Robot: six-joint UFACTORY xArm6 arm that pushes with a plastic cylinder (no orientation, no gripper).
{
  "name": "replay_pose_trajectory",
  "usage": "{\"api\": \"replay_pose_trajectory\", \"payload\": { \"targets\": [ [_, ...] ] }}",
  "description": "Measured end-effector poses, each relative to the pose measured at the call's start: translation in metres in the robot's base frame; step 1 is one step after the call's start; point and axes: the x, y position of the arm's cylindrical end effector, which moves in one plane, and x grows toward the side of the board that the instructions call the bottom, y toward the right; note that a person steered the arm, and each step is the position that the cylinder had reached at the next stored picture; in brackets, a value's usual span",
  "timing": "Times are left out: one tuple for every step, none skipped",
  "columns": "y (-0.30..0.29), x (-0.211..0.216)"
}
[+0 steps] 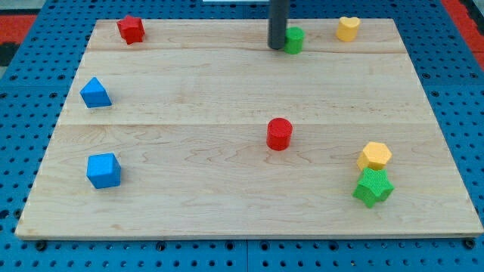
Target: Move the green circle left to the yellow heart
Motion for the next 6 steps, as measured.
{"api": "replay_pose_trajectory", "payload": {
  "targets": [
    [-0.004,0.005],
    [0.021,0.033],
    [0.049,0.012],
    [0.049,-0.016],
    [0.064,0.071],
    [0.114,0.183]
  ]
}}
